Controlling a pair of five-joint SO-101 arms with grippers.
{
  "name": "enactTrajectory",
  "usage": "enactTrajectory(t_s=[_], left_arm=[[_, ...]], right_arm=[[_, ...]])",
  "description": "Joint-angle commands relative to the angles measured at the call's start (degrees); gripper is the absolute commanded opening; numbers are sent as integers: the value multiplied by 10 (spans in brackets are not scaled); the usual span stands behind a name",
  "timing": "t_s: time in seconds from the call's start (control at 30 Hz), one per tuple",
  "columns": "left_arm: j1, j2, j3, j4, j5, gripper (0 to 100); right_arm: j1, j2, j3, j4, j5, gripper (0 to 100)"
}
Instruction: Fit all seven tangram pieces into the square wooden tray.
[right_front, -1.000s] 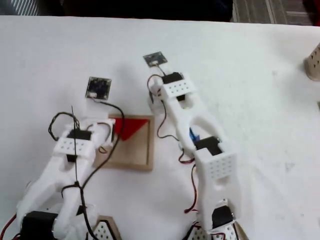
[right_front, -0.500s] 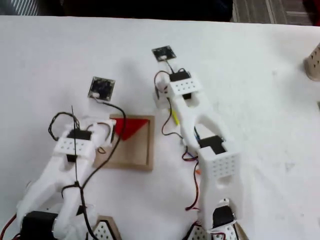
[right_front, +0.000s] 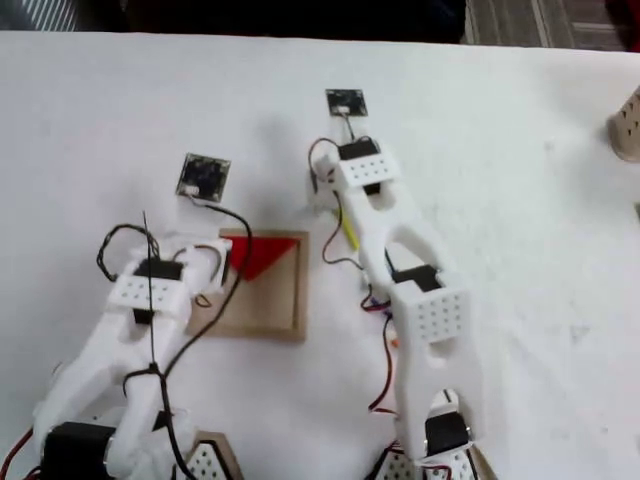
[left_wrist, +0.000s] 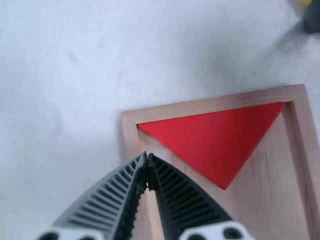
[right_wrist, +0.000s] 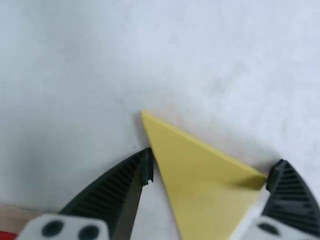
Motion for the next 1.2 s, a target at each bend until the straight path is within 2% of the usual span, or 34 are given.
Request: enactTrajectory(t_s=[0.0, 0.73, 0.87, 1.0, 1.07, 1.17], left_arm=[[7, -15, -3, -13, -6, 27], [7, -15, -3, -13, -6, 27], [7, -15, -3, -13, -6, 27], [7, -15, -3, -13, -6, 27], [7, -15, -3, -11, -6, 27], [7, -15, -3, -11, -6, 27]], right_arm=[[14, 7, -37, 13, -5, 351], [15, 10, -64, 92, -5, 351], [16, 12, -65, 74, -4, 280], [24, 11, -65, 63, 76, 221], [24, 10, -65, 66, 113, 238], [20, -3, -65, 89, 125, 298]])
